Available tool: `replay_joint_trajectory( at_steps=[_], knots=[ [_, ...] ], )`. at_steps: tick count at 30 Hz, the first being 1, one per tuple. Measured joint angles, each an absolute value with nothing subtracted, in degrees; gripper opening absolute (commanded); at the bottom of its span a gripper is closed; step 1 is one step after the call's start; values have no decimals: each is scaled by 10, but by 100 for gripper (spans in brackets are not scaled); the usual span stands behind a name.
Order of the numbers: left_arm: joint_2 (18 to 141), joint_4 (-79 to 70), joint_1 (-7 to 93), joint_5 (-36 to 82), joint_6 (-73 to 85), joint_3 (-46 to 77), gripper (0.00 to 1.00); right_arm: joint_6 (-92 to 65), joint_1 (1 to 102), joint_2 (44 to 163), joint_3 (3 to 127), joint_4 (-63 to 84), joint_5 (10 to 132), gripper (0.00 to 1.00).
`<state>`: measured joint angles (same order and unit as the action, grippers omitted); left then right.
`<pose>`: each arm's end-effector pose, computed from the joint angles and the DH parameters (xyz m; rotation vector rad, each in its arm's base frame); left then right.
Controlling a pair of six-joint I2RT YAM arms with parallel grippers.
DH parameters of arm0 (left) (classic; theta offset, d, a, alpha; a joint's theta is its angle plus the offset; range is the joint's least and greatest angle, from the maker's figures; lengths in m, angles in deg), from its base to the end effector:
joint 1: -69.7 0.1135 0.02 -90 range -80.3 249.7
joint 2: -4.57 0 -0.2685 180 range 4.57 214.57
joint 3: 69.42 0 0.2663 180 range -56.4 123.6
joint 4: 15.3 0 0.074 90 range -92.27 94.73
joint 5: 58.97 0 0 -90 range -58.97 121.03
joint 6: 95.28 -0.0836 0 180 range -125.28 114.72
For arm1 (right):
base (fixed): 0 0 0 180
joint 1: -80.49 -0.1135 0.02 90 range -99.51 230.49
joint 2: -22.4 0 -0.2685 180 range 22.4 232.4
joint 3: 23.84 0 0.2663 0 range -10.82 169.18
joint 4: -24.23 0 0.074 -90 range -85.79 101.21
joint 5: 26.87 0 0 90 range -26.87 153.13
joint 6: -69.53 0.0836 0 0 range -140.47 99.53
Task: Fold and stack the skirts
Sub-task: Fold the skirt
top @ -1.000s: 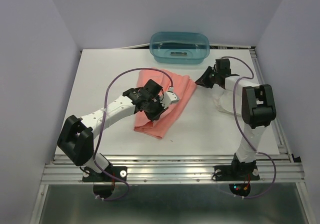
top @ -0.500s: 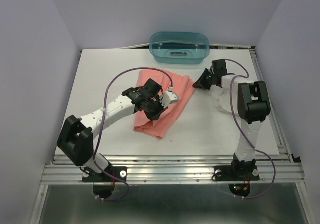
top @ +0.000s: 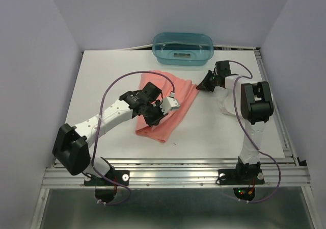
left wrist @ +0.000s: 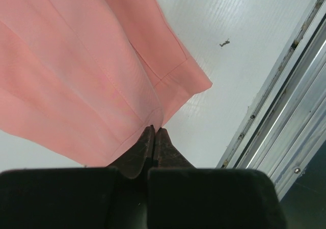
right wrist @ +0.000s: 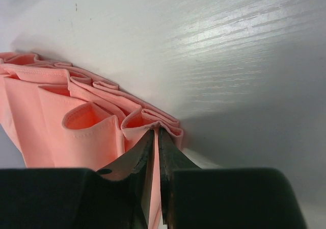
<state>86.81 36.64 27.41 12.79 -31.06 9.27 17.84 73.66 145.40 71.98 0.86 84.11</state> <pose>0.2313 -0.2457 0.2366 1.5287 2.0368 -0.5175 0.4926 0.0892 0.0996 0.5251 2.4830 0.7815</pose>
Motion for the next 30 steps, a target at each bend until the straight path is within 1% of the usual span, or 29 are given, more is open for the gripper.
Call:
replay_joint_trajectory(
  at_steps=[2,3,6,7,9,10,12,13,15,17,19,20,23,26,30],
  knots=[
    [863,369,274,127,-313,90,0,178,737,1454,720,9,842,20],
    [863,368,274,127,-313,88,3,179,737,1454,720,10,846,27],
    [871,364,274,124,-307,84,18,184,737,1454,720,15,864,39],
    [880,358,274,121,-304,84,19,184,737,1453,720,16,872,47],
    [902,344,274,116,-293,84,19,191,737,1449,720,13,893,56],
    [912,338,274,113,-287,84,19,193,737,1443,719,10,902,58],
    [938,321,274,106,-275,84,21,195,737,1419,704,-4,917,57],
    [952,311,274,100,-267,84,23,196,737,1407,694,-5,923,54],
    [977,295,274,90,-258,84,25,197,737,1353,642,-18,945,52],
    [996,287,274,82,-253,84,25,193,737,1300,588,-30,967,51],
    [1011,282,274,72,-250,84,15,183,735,1264,545,-45,990,51],
    [1017,280,274,65,-249,84,8,179,734,1259,534,-48,998,51],
    [1025,276,274,55,-246,84,1,168,721,1259,487,-59,1024,49],
    [1025,274,274,48,-243,84,0,174,689,1264,444,-58,1047,49],
    [1019,268,274,47,-235,80,0,219,610,1271,412,-35,1087,50]
  ],
)
